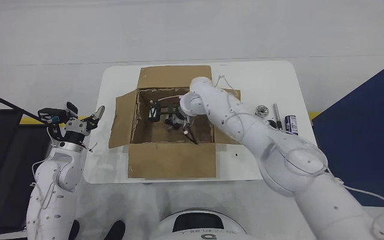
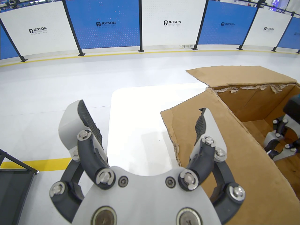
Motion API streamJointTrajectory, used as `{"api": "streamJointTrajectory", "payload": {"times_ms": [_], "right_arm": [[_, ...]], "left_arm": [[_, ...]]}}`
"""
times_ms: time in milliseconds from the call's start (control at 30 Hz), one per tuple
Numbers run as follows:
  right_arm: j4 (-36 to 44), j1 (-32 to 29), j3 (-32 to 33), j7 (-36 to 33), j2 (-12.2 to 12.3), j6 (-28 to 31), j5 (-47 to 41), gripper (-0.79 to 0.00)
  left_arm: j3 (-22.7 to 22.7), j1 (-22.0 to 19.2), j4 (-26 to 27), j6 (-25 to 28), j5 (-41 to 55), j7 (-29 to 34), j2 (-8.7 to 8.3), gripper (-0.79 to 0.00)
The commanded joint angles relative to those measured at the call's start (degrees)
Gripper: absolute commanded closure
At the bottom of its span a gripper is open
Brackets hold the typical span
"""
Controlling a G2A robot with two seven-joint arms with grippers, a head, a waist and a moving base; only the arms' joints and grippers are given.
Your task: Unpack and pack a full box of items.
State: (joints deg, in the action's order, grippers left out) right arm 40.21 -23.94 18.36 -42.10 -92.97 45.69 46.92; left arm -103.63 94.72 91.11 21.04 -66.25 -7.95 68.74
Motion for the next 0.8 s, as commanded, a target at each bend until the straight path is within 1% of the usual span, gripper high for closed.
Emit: {"api": "streamJointTrajectory", "payload": {"times_ms": [0, 100, 167, 233, 300, 367, 433, 533, 567, 667, 767], "right_arm": [[3.05, -0.79, 1.40, 1.05, 1.50, -1.76, 1.13, 0.000], [8.64, -2.51, 4.51, 2.51, 4.12, -4.95, 2.28, 0.000], [14.23, -4.43, 7.19, 2.93, 6.27, -7.62, 3.59, 0.000], [21.85, -7.33, 10.48, 2.27, 8.87, -10.64, 6.06, 0.000], [31.18, -11.71, 14.92, 0.98, 11.78, -13.88, 8.67, 0.000], [41.61, -17.51, 20.54, -0.45, 14.75, -16.67, 11.42, 0.000], [52.57, -24.67, 26.80, -0.82, 17.43, -18.99, 14.44, 0.000], [67.28, -35.65, 36.58, 1.74, 20.45, -20.96, 18.17, 0.000], [71.10, -39.31, 39.53, 2.69, 21.23, -21.01, 19.33, 0.000], [79.73, -49.50, 48.39, 6.69, 22.96, -22.38, 21.43, 0.000], [84.29, -58.37, 56.35, 10.53, 24.05, -23.68, 22.08, 0.000]], "left_arm": [[0.00, 0.00, 0.00, 0.00, 0.00, 0.00, 0.00, -0.785], [0.00, 0.00, 0.00, 0.00, 0.00, 0.00, 0.00, -0.785], [0.00, 0.00, 0.00, 0.00, 0.00, 0.00, 0.00, -0.785], [0.00, 0.00, 0.00, 0.00, 0.00, 0.00, 0.00, -0.785], [0.00, 0.00, 0.00, 0.00, 0.00, 0.00, 0.00, -0.785], [0.00, 0.00, 0.00, 0.00, 0.00, 0.00, 0.00, -0.785], [0.00, 0.00, 0.00, 0.00, 0.00, 0.00, 0.00, -0.785], [0.00, 0.00, 0.00, 0.00, 0.00, 0.00, 0.00, -0.785], [0.00, 0.00, 0.00, 0.00, 0.00, 0.00, 0.00, -0.785], [0.00, 0.00, 0.00, 0.00, 0.00, 0.00, 0.00, -0.785], [0.00, 0.00, 0.00, 0.00, 0.00, 0.00, 0.00, -0.785]]}}
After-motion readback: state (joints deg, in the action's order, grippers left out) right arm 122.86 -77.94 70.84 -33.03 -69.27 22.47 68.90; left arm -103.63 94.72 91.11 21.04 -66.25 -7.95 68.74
